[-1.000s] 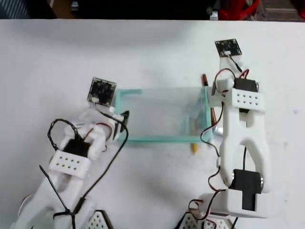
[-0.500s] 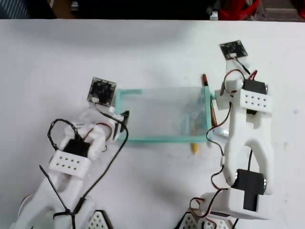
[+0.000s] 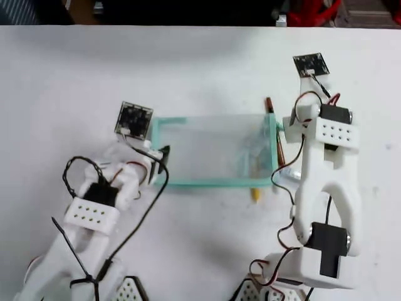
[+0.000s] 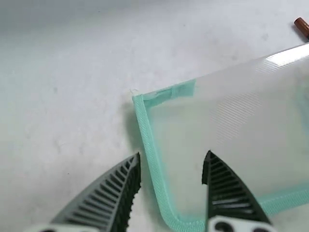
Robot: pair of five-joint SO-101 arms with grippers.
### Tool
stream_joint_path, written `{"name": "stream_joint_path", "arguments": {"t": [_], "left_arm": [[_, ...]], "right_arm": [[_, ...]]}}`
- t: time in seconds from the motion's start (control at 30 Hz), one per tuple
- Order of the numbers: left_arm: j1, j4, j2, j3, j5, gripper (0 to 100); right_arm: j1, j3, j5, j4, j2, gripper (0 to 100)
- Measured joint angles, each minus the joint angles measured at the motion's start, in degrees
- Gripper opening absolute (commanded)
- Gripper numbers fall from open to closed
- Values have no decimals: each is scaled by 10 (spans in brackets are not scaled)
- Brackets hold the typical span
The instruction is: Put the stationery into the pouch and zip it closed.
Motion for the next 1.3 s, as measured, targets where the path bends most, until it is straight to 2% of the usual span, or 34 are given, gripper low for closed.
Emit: {"name": "stream_joint_path", "arguments": {"t": [0.2,0.37,0.67,0.8,1.0,1.2,1.3], "left_arm": [[0,0,0,0,0,211],[0,0,0,0,0,211],[0,0,0,0,0,211],[0,0,0,0,0,211],[0,0,0,0,0,211],[0,0,0,0,0,211],[0,0,0,0,0,211]], "right_arm": [[41,-90,-55,10,51,208],[38,-189,-99,59,146,208],[-16,-392,-348,143,353,208],[-32,-493,-421,165,421,208],[-59,-600,-455,212,494,208],[-122,-645,-455,270,547,208],[-152,-656,-424,304,552,208]]}}
